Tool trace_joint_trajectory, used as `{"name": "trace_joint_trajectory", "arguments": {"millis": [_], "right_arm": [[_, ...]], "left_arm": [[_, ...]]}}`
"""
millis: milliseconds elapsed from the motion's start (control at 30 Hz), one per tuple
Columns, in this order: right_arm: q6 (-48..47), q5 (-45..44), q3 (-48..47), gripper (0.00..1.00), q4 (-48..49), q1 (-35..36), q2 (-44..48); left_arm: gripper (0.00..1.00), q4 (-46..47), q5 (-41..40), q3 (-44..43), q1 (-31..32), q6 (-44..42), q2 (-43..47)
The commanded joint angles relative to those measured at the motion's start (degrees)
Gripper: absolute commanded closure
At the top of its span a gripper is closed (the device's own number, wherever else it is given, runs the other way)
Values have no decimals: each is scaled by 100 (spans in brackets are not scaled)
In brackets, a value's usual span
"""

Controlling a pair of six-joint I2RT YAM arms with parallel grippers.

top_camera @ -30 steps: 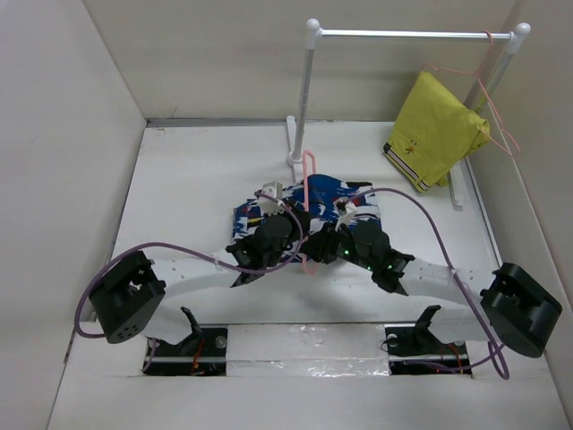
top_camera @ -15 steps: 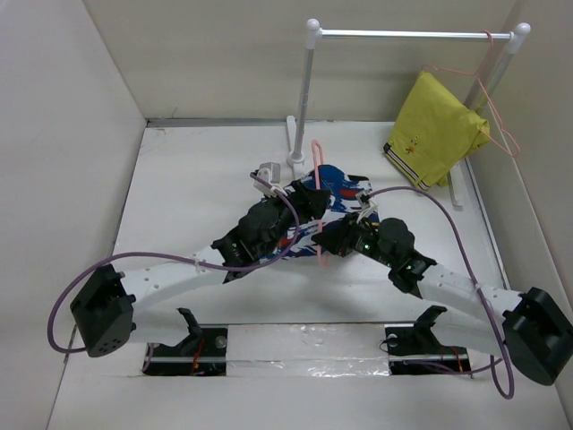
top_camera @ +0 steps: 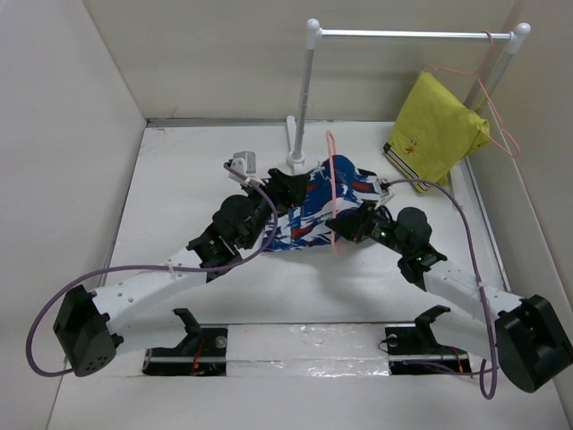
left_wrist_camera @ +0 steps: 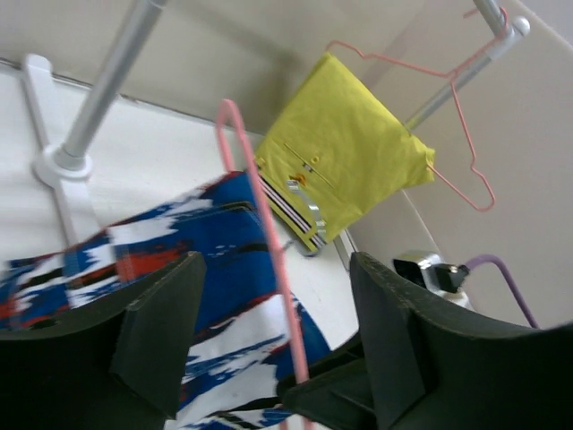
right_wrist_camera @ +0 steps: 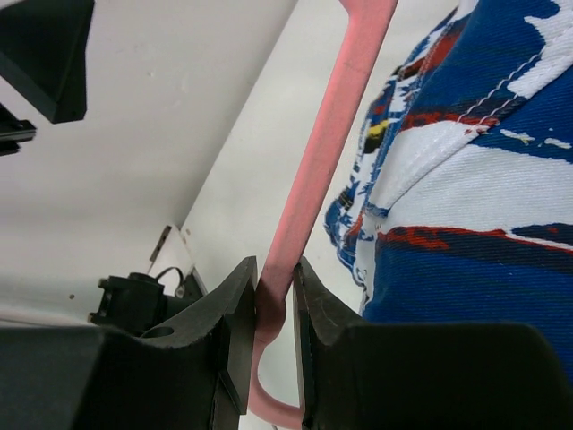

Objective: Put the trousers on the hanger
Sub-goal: Place the hanger at the clothesline.

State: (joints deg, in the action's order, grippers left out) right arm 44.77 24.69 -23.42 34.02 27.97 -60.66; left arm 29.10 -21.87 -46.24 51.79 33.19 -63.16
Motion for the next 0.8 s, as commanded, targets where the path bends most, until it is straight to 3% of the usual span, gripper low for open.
{"name": "trace_joint_trajectory", "arguments": {"millis": [0,133,233,267,367,633,767], "right_arm": [[-83,439,-347,100,1344,-387,458],[172,607,-514,100,1441,-774,696],[294,817,-953,100,1379,-1170,609],[399,888,-1067,100,1597,-1327,539],[883,968,-1410,100,2230,-1495,145],[1789,863,-2368,100,3400,-1865,-1104],[2105,678,-3000,100,3883,-1918,-1571]], "left_arm": [[39,191,-98,272,-274,-76,478],[48,386,59,519,-423,-110,620],[68,394,60,685,-424,-76,638],[83,473,60,773,-424,-67,664],[98,387,-27,880,-424,-181,726],[97,430,-476,1468,-476,-374,1068],[86,614,-555,1758,-477,-602,1191]]}}
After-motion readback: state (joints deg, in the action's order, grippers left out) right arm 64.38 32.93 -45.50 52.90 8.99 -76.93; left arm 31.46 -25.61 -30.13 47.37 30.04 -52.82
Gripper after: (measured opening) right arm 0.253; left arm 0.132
